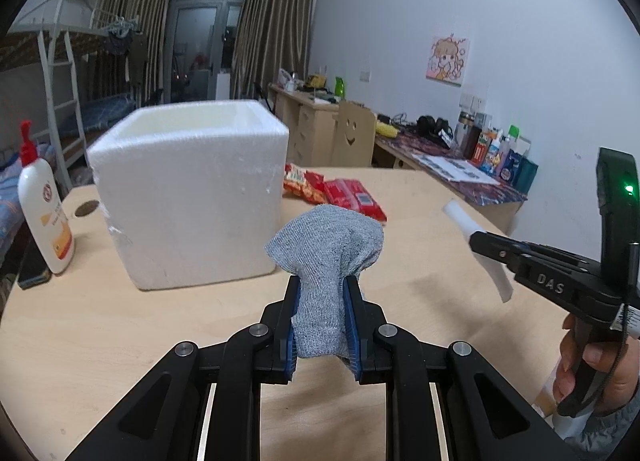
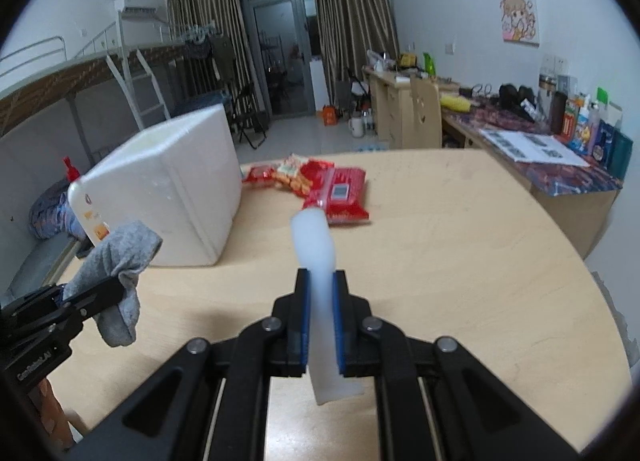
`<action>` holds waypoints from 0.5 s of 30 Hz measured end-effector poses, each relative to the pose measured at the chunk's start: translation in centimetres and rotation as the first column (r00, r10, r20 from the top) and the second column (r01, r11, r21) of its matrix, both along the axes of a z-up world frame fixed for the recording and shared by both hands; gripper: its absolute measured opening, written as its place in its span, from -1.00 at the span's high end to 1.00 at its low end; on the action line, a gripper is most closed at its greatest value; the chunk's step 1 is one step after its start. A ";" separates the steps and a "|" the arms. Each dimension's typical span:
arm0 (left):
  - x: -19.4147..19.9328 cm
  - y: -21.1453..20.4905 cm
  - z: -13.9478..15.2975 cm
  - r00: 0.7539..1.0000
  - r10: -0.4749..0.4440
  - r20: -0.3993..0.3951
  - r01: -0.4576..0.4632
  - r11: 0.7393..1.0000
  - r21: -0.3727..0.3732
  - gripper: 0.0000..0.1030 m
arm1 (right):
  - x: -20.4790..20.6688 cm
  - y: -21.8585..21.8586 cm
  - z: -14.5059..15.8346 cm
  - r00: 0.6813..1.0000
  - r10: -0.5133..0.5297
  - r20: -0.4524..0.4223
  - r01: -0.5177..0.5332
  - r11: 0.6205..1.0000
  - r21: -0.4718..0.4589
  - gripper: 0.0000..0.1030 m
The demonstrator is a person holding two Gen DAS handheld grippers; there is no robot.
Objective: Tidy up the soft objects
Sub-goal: 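Carry the sock and foam roll with both tools over the foam box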
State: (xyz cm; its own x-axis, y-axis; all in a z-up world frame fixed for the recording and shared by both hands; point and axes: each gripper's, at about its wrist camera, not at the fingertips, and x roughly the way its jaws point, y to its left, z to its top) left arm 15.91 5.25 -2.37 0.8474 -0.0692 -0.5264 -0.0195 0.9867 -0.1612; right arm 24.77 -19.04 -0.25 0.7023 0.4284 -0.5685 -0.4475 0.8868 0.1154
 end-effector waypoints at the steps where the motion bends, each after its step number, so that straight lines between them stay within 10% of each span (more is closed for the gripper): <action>1: -0.4 -0.1 0.2 1.000 0.002 0.009 -0.002 1.000 0.003 0.60 | -0.3 -0.2 0.3 1.000 -0.002 0.011 0.002 1.000 0.006 0.76; 15: -5.4 -1.6 4.4 0.988 0.032 0.149 -0.043 0.997 0.068 0.60 | -5.5 -2.8 3.6 0.989 -0.009 0.150 -0.005 0.996 0.095 0.75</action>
State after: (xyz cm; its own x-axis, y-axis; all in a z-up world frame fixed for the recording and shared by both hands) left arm 10.47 3.69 1.99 0.9173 -0.0029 -0.3981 -0.0381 0.9948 -0.0950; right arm 19.32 -21.86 3.35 0.7775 0.4735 -0.4138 -0.4641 0.8761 0.1305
